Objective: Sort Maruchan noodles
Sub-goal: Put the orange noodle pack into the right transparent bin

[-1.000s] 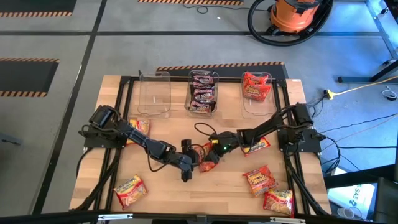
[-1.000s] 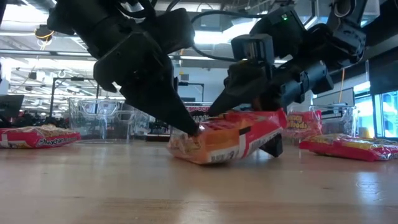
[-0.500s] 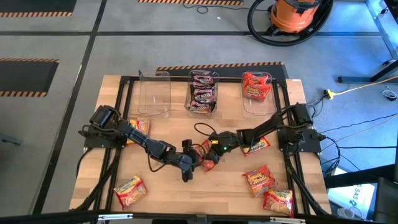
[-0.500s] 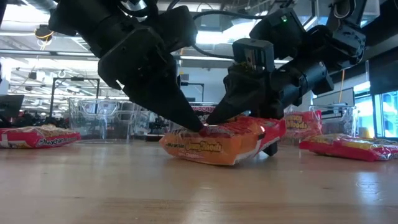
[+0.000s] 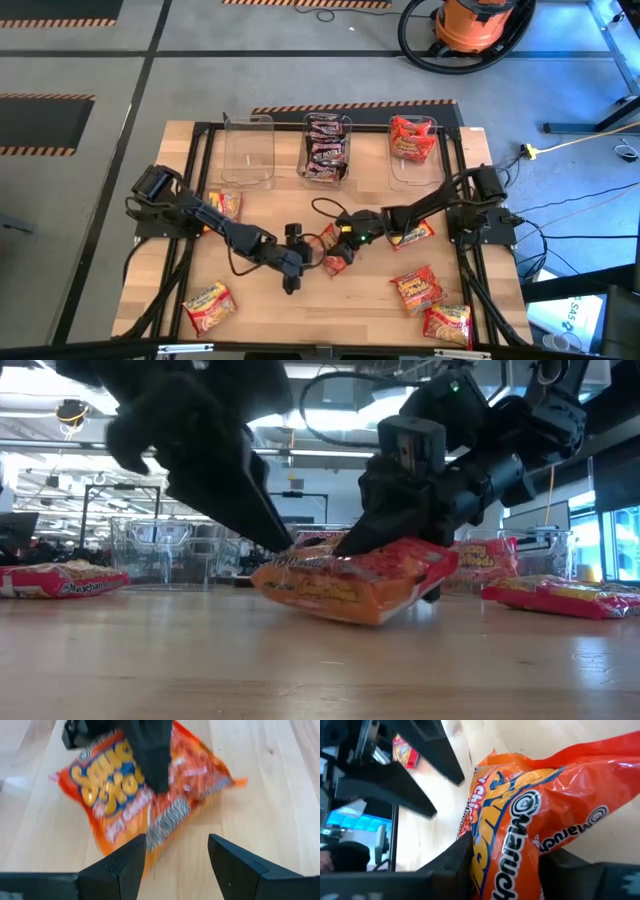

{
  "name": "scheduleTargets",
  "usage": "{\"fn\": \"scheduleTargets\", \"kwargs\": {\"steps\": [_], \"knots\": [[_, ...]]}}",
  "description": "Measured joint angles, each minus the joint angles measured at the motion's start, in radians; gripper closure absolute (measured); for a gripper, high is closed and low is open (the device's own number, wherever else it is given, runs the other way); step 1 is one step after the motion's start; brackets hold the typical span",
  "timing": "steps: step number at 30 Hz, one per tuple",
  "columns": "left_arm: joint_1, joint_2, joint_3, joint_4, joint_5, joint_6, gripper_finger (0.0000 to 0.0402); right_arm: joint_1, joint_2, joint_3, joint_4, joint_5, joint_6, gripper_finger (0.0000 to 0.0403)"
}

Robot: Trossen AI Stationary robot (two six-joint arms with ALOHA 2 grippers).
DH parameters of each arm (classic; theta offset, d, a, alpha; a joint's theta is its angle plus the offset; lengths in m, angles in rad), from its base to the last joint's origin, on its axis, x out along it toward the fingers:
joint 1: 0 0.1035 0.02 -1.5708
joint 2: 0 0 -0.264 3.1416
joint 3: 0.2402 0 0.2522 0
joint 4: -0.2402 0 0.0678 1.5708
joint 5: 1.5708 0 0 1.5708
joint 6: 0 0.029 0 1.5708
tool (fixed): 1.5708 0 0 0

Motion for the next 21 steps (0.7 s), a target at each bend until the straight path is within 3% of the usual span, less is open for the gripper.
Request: {"fn": "scheduleTargets", "kwargs": {"steps": [7,21], "knots": [[-0.021,0.003,0.000,-0.083,0.000,0.024,0.0193,0.000,-0.183,-0.001,-0.239,0.036,-0.117,0.0270],[-0.020,0.003,0.000,-0.088,0.007,0.024,0.0193,0.000,-0.785,-0.002,-0.921,0.392,-0.445,0.0270]]}}
